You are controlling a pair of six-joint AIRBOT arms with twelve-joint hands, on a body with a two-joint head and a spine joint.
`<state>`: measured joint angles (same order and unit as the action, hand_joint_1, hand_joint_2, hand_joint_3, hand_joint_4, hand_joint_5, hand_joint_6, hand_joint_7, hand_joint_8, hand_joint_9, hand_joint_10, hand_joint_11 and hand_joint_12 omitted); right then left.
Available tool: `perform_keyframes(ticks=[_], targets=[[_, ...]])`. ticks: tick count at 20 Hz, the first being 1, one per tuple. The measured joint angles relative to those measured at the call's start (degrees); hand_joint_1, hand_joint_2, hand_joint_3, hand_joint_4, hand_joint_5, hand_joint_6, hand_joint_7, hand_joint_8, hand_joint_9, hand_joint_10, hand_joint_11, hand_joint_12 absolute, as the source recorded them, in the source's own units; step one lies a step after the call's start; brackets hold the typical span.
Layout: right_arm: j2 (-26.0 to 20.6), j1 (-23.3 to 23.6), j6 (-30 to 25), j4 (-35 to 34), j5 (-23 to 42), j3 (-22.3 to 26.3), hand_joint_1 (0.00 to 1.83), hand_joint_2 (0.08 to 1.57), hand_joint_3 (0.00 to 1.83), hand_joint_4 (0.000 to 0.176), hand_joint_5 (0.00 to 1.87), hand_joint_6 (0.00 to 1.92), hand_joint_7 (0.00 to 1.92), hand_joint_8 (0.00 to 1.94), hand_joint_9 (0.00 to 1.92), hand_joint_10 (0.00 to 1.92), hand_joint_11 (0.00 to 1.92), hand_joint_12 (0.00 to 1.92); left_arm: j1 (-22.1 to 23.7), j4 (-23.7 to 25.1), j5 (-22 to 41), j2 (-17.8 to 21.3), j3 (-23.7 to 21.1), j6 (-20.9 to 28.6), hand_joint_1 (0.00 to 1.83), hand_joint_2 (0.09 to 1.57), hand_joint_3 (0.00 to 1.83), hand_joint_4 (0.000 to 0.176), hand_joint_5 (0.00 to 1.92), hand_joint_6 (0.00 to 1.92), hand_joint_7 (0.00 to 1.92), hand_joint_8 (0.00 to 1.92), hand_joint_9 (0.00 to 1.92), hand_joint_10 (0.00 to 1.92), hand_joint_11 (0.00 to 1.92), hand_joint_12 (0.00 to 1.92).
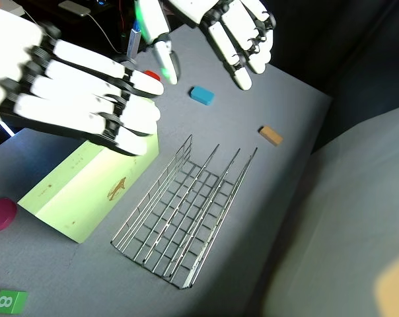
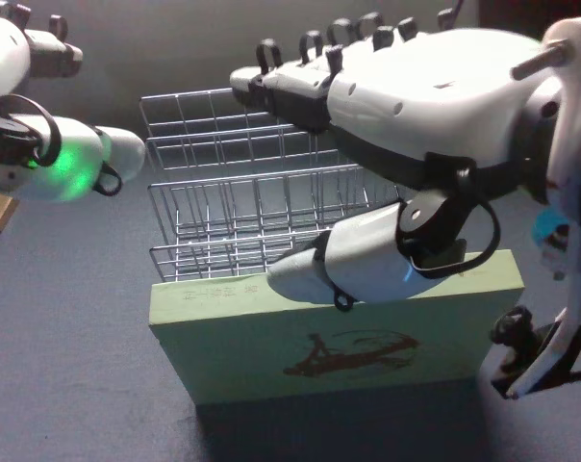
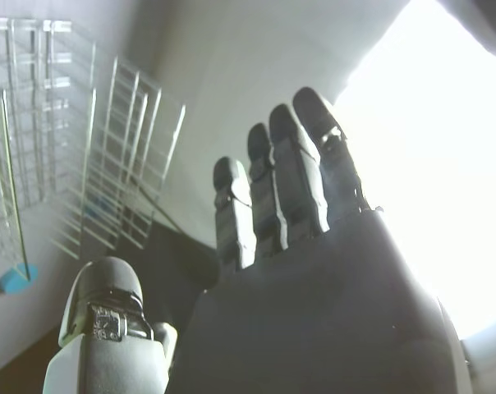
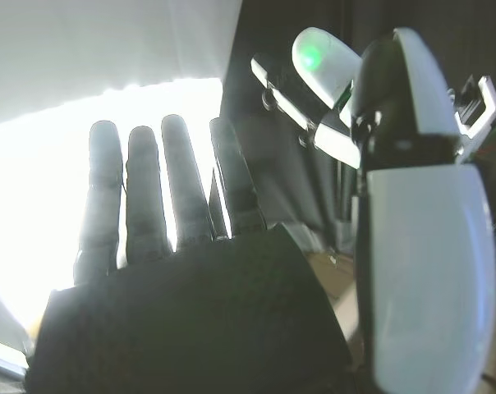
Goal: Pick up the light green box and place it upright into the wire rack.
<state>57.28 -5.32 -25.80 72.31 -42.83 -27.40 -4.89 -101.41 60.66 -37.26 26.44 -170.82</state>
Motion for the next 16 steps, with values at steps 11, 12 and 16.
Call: perform_keyframes(ticks=[11, 12, 16], targets=[[7.72, -2.56, 3.45, -9.73, -0.96, -5.92, 0.82, 0.99, 0.00, 0.049, 0.04, 0.01, 0.05, 0.00, 0.00, 0.00, 0.00, 0.28, -4.22, 6.27, -7.34, 2.56, 2.89, -0.70, 0.06, 1.16, 0.00, 0.125, 0.26, 0.00, 0.25, 0.00, 0.26, 0.01, 0.00, 0.74], [7.98, -2.82, 3.50, -9.77, -1.01, -6.29, 0.82, 0.99, 0.00, 0.049, 0.04, 0.01, 0.05, 0.00, 0.00, 0.00, 0.00, 0.28, -4.28, 6.60, -7.78, 2.56, 2.91, -0.79, 0.06, 1.16, 0.00, 0.125, 0.26, 0.00, 0.25, 0.00, 0.26, 0.01, 0.00, 0.74], [10.64, -4.35, 3.50, -9.86, -1.42, -9.07, 0.83, 0.98, 0.00, 0.048, 0.06, 0.01, 0.06, 0.00, 0.01, 0.00, 0.00, 0.31, -5.53, 8.46, -11.80, 3.04, 3.91, -0.66, 0.06, 1.16, 0.00, 0.125, 0.26, 0.00, 0.25, 0.00, 0.26, 0.01, 0.00, 0.74]])
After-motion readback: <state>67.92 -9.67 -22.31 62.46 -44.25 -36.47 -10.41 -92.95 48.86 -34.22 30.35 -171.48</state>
